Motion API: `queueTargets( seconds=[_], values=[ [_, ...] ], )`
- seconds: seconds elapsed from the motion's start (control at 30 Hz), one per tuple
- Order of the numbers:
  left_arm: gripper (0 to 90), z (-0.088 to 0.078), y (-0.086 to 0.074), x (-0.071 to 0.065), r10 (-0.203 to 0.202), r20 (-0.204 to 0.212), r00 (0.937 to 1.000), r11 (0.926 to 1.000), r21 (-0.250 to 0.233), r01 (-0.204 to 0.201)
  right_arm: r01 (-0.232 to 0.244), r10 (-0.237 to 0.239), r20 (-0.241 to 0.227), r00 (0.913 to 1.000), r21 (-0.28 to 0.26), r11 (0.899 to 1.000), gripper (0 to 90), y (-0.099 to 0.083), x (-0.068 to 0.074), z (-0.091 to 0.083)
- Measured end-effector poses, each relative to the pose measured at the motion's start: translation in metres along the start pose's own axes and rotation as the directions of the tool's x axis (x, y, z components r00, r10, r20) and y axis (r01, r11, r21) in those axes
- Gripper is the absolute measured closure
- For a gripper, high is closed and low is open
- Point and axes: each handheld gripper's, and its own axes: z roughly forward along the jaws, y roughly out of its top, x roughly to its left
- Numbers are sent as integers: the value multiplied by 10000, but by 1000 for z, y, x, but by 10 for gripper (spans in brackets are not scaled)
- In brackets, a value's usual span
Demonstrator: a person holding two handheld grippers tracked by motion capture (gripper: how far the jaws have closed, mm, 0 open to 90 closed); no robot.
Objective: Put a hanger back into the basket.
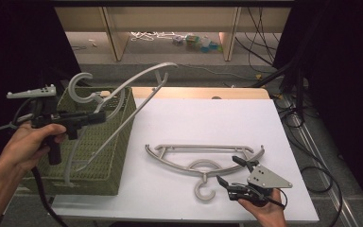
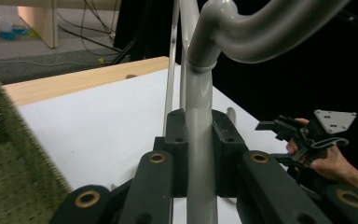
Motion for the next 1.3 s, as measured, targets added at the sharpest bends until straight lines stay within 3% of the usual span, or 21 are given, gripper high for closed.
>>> queueTargets(
  seconds=[0.2,0.23,0.37,0.5,0.77,0.97,1.2,1.3],
  values=[
    [793,-9,1,21,-241,-325,9992,9997,13,241,51,-51,33,10000,10,10000,210,-1,1,1],
    [793,-13,3,30,-286,-470,9985,9996,1,286,49,-49,50,10000,13,10000,210,-1,0,1],
    [793,-19,2,43,-216,-699,9973,9997,125,226,51,-51,17,10000,49,10000,212,-1,0,1],
    [793,-27,-2,67,-183,-1253,9920,9994,260,217,174,-174,-15,9998,57,9998,212,-1,0,1],
    [793,-36,-6,99,-428,-1730,9840,9985,272,482,131,-129,-103,9999,128,9998,212,-2,-1,2],
    [793,-36,-6,110,-512,-1878,9809,9979,300,578,159,-155,-113,9998,349,9993,214,-1,0,0],
    [793,-33,-13,119,-257,-2447,9693,9951,865,482,89,-88,-66,9999,54,9999,216,-2,0,3],
    [793,-33,-14,121,-126,-2412,9704,9938,1046,389,117,-116,-66,9999,62,9999,217,-2,0,3]
  ],
)
